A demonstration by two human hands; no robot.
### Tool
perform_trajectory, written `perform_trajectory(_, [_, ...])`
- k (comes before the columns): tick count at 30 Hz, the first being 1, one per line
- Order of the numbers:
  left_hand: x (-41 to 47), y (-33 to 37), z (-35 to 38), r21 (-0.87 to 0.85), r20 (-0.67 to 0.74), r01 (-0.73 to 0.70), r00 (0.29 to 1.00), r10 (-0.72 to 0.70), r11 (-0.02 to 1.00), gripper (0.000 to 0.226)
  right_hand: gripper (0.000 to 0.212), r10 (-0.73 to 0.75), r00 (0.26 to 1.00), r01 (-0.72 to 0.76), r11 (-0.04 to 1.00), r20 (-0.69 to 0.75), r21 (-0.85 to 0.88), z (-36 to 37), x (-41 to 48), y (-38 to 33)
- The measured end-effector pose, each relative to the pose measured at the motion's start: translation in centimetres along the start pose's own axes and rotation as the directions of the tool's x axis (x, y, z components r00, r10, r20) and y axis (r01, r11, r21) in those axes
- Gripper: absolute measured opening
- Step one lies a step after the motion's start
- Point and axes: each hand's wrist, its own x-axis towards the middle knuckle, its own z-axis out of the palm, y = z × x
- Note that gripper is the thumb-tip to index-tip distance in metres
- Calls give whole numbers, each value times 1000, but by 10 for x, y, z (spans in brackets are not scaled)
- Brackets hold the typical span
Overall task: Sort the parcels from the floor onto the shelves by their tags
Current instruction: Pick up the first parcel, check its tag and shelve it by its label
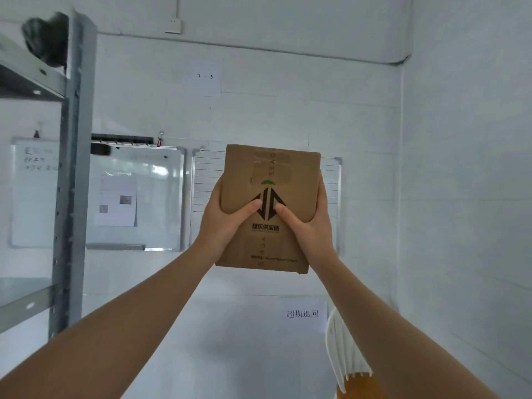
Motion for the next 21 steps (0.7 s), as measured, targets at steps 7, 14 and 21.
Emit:
perform_trajectory(7, [-3,4,-15,-34,-31,-44,999,43,998,76,100,41,994,-54,989,97,136,7,4,-5])
perform_trajectory(14, [1,-1,-20,1,-12,5,1000,-5,1000,73,90,190,974,-210,961,123,180,5,9,-11])
perform_trajectory(21, [-24,-10,21,496,0,-103,993,119,862,71,93,142,988,-135,984,-57,115,17,7,-20])
